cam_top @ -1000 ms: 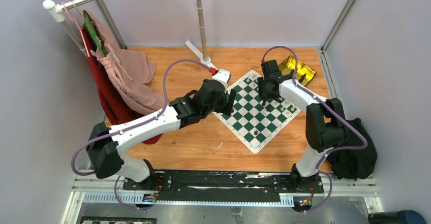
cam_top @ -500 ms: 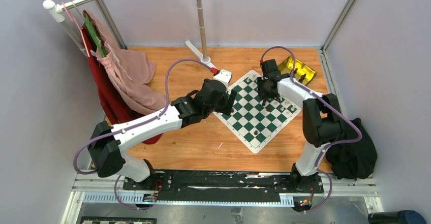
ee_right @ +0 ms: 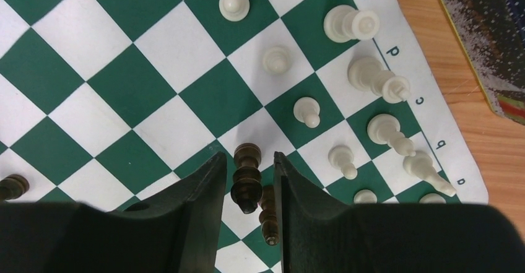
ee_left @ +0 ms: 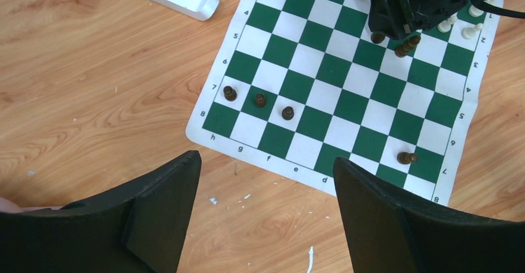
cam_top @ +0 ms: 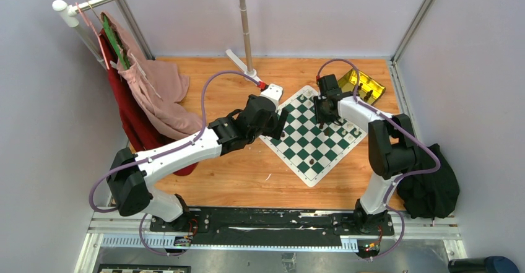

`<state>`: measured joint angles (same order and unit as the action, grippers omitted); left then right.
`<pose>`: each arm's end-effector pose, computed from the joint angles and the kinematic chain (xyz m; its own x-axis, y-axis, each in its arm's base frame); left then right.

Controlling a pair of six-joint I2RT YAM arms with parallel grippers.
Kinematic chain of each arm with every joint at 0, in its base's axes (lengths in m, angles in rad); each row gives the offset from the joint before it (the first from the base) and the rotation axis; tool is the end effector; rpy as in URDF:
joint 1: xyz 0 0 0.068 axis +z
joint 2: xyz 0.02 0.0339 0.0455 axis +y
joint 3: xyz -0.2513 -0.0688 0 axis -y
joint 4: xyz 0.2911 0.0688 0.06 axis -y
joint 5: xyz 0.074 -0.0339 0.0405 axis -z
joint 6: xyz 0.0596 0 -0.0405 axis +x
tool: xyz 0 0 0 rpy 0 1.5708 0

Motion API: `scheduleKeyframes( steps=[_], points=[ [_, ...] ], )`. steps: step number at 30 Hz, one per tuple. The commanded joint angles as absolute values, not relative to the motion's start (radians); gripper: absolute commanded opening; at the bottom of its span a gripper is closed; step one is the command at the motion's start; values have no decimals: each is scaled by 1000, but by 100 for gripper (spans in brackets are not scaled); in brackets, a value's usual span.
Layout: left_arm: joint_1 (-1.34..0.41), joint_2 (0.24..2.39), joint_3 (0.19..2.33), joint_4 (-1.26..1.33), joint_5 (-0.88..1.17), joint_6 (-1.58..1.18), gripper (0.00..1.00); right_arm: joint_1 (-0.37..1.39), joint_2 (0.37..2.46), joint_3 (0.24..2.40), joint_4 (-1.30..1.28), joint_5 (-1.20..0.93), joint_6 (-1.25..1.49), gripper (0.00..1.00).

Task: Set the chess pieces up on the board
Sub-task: Pick up the chess piece from the chessboard.

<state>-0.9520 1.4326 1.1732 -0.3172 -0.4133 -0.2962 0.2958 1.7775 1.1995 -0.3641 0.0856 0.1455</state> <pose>0.2457 -0.3037 0.2756 -0.4632 0.1896 -0.8657 0.4344 0.9000 -0.0353 0.4096 0.1195 0.1428 -0.8006 -0.0930 -0.5919 -0.1276 0.9917 0.0168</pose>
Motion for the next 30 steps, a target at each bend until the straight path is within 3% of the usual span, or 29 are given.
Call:
scheduleKeyframes(
  steps=[1, 11, 19, 30],
  points=[
    [-959, 1442, 1199, -311, -432, -279, 84, 284, 1754, 1172, -370, 74, 161, 36],
    [-958, 1431, 1198, -319, -433, -274, 84, 284, 1740, 1160, -370, 76, 167, 25],
    [-958, 1424, 1195, -326, -434, -276, 84, 285, 1725, 1163, -379, 79, 165, 3],
    [-958, 1376, 1165, -338, -448, -286, 85, 335, 1700, 1195, -418, 96, 162, 0]
  ],
)
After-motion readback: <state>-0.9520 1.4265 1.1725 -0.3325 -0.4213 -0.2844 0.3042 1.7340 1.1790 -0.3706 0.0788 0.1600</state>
